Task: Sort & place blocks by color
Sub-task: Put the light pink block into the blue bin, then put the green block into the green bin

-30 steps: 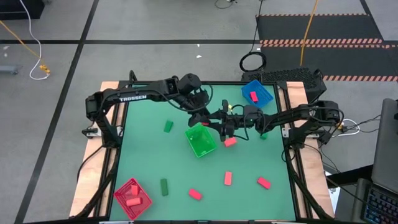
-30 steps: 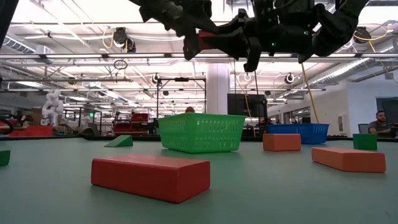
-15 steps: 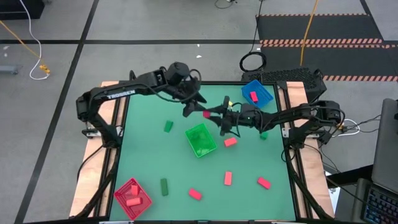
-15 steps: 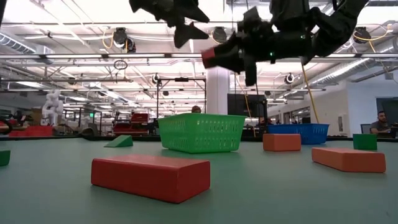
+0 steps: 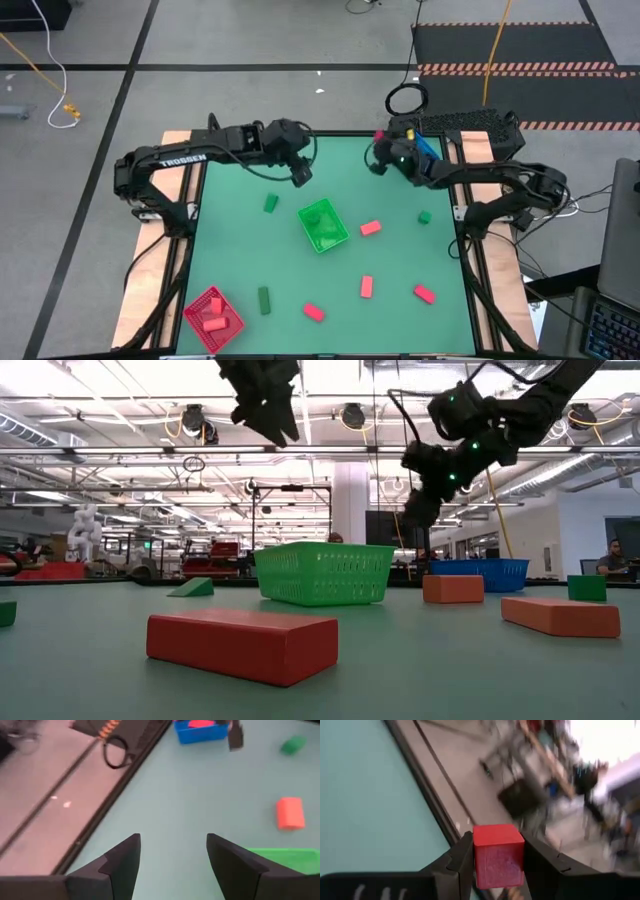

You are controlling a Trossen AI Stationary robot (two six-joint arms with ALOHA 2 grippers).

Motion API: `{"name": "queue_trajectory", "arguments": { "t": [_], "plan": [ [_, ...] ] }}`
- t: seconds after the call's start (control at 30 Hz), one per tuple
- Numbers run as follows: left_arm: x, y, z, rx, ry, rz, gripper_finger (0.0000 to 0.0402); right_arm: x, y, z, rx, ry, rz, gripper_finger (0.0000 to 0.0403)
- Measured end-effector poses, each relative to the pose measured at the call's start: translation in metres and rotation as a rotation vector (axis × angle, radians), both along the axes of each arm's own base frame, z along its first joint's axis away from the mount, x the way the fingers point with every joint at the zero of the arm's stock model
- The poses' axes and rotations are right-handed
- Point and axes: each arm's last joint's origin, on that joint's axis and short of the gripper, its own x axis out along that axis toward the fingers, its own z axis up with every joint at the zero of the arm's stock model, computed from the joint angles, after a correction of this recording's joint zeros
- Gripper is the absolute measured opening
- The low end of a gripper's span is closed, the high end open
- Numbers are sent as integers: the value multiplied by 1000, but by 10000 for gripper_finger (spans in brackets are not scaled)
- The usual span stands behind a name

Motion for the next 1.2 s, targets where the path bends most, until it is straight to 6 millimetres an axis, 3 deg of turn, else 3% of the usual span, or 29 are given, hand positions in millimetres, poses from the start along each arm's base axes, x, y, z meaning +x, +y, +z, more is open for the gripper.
{"name": "queue_trajectory", "arguments": {
  "t": [0.2,0.33,0.53,0.83,1.2],
  "plan": [
    [4,-8,-34,20,47,-7,230,-29,-19,-1,149,-110,-211,125],
    [4,-7,-62,15,54,0,230,-39,-23,-1,193,-130,-277,125],
    [3,-5,-87,8,19,19,230,-52,-28,-6,257,-115,-357,126],
    [0,-2,-100,2,6,40,230,-67,-35,-13,349,-159,-486,137],
    [-4,-3,-101,-9,40,38,230,-69,-35,-14,374,-222,-535,250]
  ]
}}
